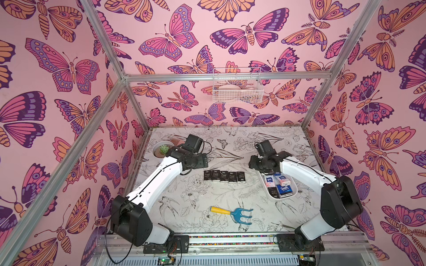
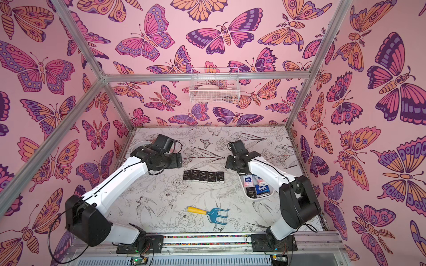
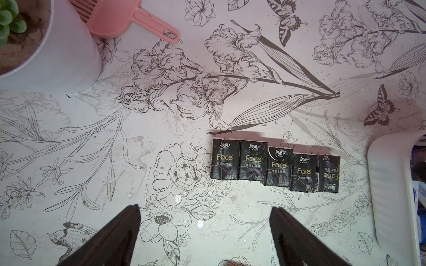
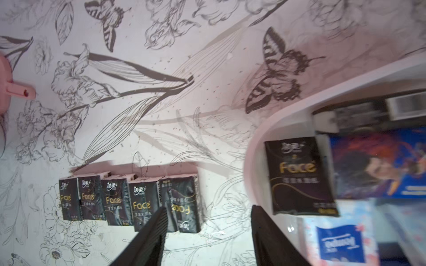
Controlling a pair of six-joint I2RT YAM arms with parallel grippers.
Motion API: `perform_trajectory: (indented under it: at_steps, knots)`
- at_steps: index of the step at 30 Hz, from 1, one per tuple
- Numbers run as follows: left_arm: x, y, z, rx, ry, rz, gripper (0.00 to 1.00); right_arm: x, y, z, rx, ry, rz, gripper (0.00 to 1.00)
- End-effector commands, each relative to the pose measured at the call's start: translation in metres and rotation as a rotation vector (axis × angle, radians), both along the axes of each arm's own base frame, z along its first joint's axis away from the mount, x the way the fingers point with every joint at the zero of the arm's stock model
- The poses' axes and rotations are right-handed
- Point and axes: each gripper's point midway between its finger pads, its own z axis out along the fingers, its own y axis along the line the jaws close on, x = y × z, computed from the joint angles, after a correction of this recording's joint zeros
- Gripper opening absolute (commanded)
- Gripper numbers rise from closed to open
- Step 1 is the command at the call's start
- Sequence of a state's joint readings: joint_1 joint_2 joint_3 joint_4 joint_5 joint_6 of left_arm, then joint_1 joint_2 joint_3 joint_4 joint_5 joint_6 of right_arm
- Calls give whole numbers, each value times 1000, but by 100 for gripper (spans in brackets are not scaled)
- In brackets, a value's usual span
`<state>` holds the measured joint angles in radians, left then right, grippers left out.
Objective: Take the pocket tissues out of the storage box
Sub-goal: Adjust the pocket tissues at the center of the board, then pick up the pocket tissues from the storage box.
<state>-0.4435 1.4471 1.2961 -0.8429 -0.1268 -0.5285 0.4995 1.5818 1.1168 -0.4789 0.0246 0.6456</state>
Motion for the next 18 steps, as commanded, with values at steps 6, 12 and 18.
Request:
perform_trajectory:
  at_steps: [6,12,18]
  knots:
    - [-6,4,-1,-3,17,9,94,-10,-65,-30,5,102,-71,58]
    - [-5,3,1,-5,16,8,94,-8,-60,-50,28,147,-66,57]
    - [-6,4,2,3,10,6,94,-8,-56,-65,69,189,-79,57]
